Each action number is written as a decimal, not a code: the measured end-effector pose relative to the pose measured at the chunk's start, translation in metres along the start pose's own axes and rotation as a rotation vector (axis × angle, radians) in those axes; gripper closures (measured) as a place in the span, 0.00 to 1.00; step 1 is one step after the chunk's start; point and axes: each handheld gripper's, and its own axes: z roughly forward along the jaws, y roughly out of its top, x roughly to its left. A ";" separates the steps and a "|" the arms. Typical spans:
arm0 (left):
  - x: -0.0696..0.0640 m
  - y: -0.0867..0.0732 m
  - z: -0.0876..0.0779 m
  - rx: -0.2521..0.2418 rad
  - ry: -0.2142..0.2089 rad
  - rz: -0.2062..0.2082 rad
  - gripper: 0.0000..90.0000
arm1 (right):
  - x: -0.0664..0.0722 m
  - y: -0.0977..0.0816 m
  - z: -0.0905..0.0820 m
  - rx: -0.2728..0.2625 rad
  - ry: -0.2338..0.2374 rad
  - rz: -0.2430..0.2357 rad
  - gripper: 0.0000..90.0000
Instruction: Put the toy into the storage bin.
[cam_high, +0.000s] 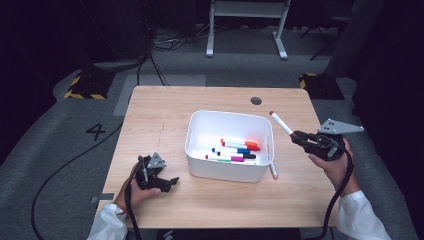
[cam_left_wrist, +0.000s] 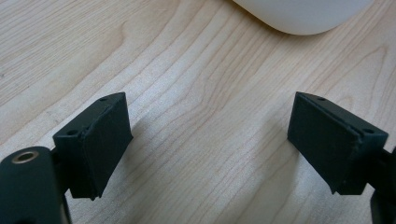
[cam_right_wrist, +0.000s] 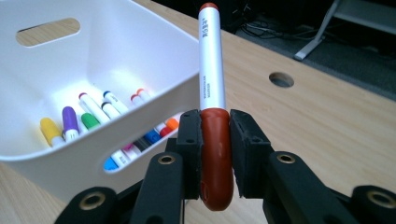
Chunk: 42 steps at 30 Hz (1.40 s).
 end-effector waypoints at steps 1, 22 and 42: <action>0.000 0.000 0.000 -0.001 0.002 0.001 0.15 | 0.001 0.004 0.000 -0.006 0.001 -0.005 0.84; 0.000 0.000 0.000 -0.001 0.002 0.000 0.15 | 0.045 0.062 0.059 0.083 0.173 -0.182 0.84; 0.000 0.000 0.000 -0.001 -0.010 -0.001 0.15 | 0.086 0.063 0.115 0.311 0.349 -0.356 0.84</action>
